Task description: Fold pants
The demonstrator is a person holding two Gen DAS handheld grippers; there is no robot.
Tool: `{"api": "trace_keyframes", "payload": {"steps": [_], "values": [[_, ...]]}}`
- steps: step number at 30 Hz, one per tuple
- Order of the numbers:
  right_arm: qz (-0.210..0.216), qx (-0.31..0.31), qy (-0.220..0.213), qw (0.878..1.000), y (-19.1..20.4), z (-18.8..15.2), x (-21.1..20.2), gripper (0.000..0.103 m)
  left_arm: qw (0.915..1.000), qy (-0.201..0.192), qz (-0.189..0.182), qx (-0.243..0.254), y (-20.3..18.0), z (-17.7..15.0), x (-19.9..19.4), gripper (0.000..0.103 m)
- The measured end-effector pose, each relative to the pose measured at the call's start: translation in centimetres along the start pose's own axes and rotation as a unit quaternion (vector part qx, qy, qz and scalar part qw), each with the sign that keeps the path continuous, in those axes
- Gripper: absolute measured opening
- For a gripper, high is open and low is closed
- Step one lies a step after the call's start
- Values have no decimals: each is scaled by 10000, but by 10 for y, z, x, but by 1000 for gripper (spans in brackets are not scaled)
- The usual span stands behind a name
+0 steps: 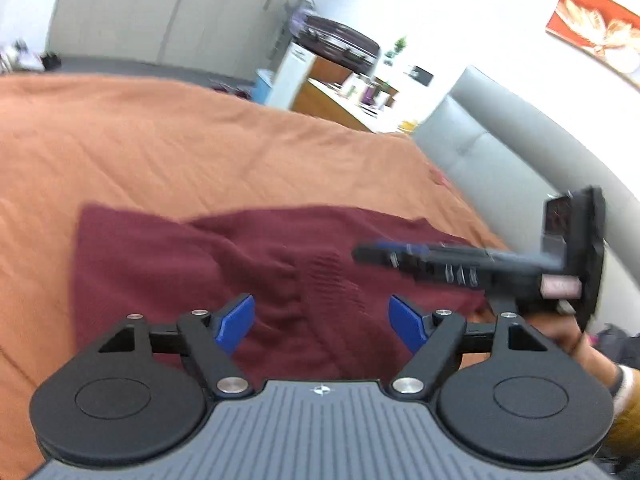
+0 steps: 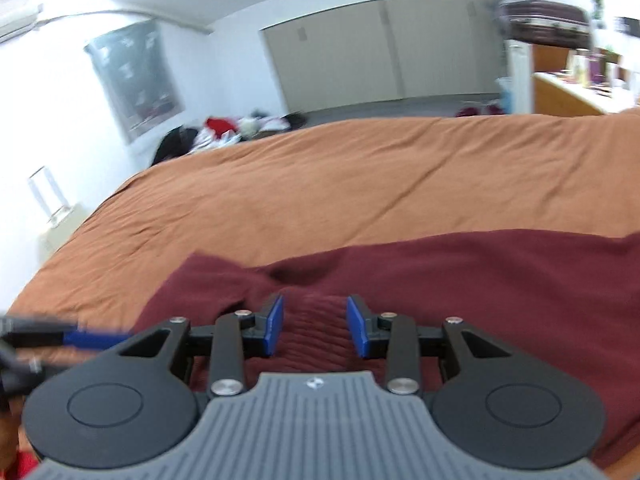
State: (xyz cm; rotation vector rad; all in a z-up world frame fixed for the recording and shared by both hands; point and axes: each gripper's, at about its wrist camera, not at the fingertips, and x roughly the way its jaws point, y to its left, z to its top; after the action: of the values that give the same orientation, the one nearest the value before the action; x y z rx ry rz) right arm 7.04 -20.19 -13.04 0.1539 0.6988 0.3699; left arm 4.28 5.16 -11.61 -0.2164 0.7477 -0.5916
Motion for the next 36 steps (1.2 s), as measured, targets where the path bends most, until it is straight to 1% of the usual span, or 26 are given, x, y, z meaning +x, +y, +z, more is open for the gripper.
{"api": "trace_keyframes", "payload": {"steps": [2, 4, 5, 7, 8, 10, 11, 13, 14, 15, 16, 17, 19, 22, 24, 26, 27, 28, 29, 30, 31, 34, 36], "values": [[-45, -267, 162, 9995, 13, -3, 11, 33, 9994, 2, 345, -7, 10, 7, 5, 90], [-60, -484, 312, 9983, 21, -9, 25, 33, 9984, 75, 549, -119, 23, 10, 16, 90], [-144, -596, 406, 9973, 25, -13, 34, 33, 9976, 152, 651, -200, 30, 10, 26, 90], [-307, -733, 770, 9939, 27, -22, 55, 33, 9960, 393, 728, -350, 44, 7, 47, 90], [-359, -731, 873, 9928, 25, -28, 64, 33, 9951, 529, 722, -419, 50, 2, 53, 89], [-437, -783, 959, 9913, 21, -39, 79, 34, 9935, 753, 674, -517, 59, -8, 71, 88], [-451, -883, 989, 9901, 20, -45, 87, 35, 9938, 737, 689, -476, 61, -14, 74, 89], [-509, -1013, 900, 9895, 19, -56, 97, 37, 9940, 698, 781, -313, 62, -26, 84, 91], [-559, -1134, 805, 9887, 22, -61, 100, 39, 9940, 692, 819, -203, 62, -32, 90, 95], [-598, -1236, 746, 9877, 25, -64, 101, 41, 9942, 683, 824, -104, 61, -37, 95, 103], [-669, -1301, 683, 9869, 28, -67, 102, 41, 9949, 645, 778, -10, 60, -42, 97, 103], [-724, -1329, 631, 9865, 30, -70, 102, 42, 9960, 601, 658, 33, 59, -45, 98, 103], [-819, -1453, 518, 9846, 35, -77, 101, 42, 9959, 571, 701, 45, 56, -45, 100, 103], [-801, -1479, 486, 9846, 35, -76, 101, 43, 9958, 484, 781, -23, 52, -45, 99, 103], [-718, -1449, 485, 9856, 32, -73, 101, 45, 9961, 350, 801, -97, 53, -44, 95, 103], [-591, -1456, 328, 9870, 29, -73, 93, 45, 9948, 209, 907, -421, 49, -37, 86, 103], [-554, -1516, 285, 9865, 29, -70, 87, 45, 9943, 136, 880, -594, 47, -32, 80, 103], [-562, -1487, 188, 9871, 27, -66, 76, 47, 9943, 40, 756, -744, 44, -25, 74, 103], [-676, -1348, 40, 9886, 26, -64, 63, 50, 9949, -59, 575, -832, 39, -18, 69, 103], [-826, -1152, -107, 9898, 20, -62, 49, 57, 9956, -124, 403, -842, 33, -11, 66, 103], [-896, -938, -207, 9913, 12, -61, 37, 60, 9964, -150, 266, -785, 25, -3, 66, 103], [-1181, -93, -272, 9926, -29, -64, -1, 60, 9987, -75, -82, -503, -5, 17, 82, 103], [-1453, 679, -395, 9863, -65, -73, -29, 60, 9986, 104, -394, -337, -29, 27, 105, 103]]}}
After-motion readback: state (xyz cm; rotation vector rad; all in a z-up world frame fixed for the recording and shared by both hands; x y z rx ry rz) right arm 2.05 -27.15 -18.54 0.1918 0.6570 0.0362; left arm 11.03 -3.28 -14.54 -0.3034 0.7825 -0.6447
